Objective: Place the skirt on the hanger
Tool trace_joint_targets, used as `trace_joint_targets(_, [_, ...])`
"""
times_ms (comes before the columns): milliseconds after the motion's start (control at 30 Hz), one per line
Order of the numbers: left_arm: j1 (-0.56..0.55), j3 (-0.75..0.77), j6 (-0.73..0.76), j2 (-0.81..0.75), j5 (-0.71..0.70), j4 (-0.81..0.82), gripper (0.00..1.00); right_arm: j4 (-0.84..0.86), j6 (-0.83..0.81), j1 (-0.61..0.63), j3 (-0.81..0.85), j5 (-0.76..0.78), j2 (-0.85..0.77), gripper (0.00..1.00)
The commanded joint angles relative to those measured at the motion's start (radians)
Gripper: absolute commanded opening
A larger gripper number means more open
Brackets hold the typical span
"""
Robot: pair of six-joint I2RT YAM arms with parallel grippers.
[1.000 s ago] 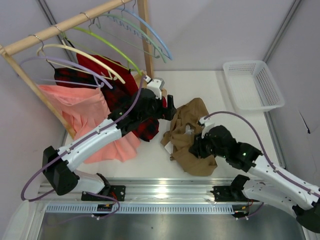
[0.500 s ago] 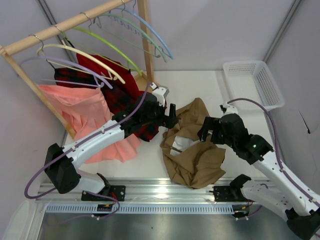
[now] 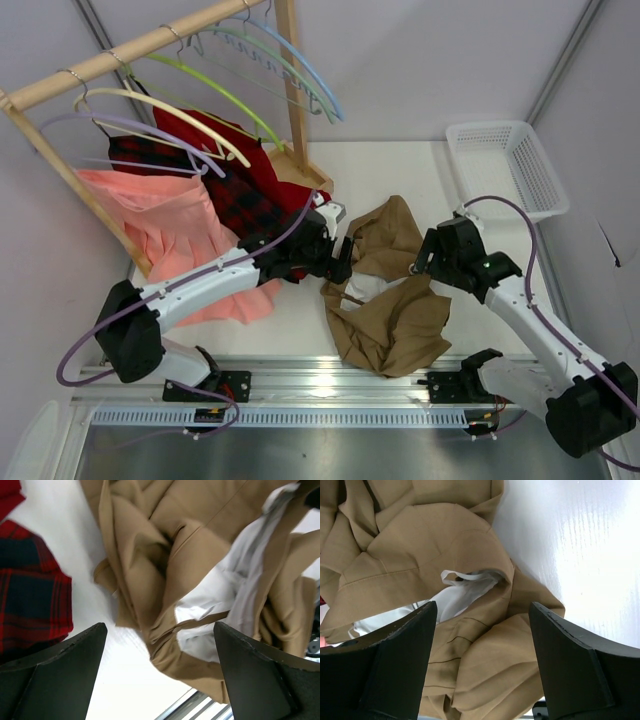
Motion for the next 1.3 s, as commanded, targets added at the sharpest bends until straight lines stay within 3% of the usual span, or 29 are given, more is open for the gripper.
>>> trace_joint_targets(0, [-0.002,-0.031,-0.017,-0.049,-0.014,-0.004,0.95,0.076,-0.009,-0.008,-0.031,-0.008,0.012,0.79])
trace_joint_targets(200, [-0.002,-0.009,-0.019,-0.021,-0.015,-0.005,0.95,0.151,0.004,-0.016,-0.074,-0.011,0.061,0.75])
trace_joint_targets(267, [-0.002,-0.011,-0.017,-0.023,-0.02,-0.007,0.95,0.15,-0.003,-0.016,-0.069,-0.022,0.079,0.65])
trace_joint_targets(300, [-0.002,-0.009,-0.016,-0.026,-0.02,-0.012,0.95,0.147,-0.009,-0.019,-0.062,-0.023,0.086,0.55])
trace_joint_targets(333, [-0.002,-0.006,-0.014,-0.028,-0.021,-0.013,0.95,0.139,-0.013,-0.016,-0.055,-0.019,0.093,0.27])
trace_joint_targets(400, [-0.002,-0.008,-0.008,-0.029,-0.025,-0.015,0.96,0.102,-0.027,-0.016,-0.017,-0.003,0.089,0.0])
trace_joint_targets(533, [-0.002,0.007,0.012,-0.028,-0.005,0.001,0.96,0.023,-0.105,-0.005,0.153,-0.031,0.051,0.0])
trace_joint_targets(633, [-0.002,0.056,0.053,-0.025,0.011,0.042,0.96,0.061,-0.179,0.028,0.237,-0.074,-0.021,0.0])
trace_joint_targets(800, [-0.002,0.126,0.174,-0.008,0.005,0.119,0.97,0.099,-0.23,0.042,0.245,-0.156,-0.126,0.0])
trace_joint_targets(933, [-0.002,0.083,0.257,0.014,0.021,0.223,0.94,0.02,-0.268,0.047,0.262,-0.19,-0.126,0.0])
trace_joint_targets(1133, [-0.008,-0.067,0.241,0.046,0.074,0.361,0.87,-0.004,-0.271,0.05,0.267,-0.219,-0.176,0.0])
trace_joint_targets(1267, [-0.014,-0.08,0.233,0.068,0.173,0.39,0.83,-0.01,-0.279,0.048,0.264,-0.207,-0.193,0.0])
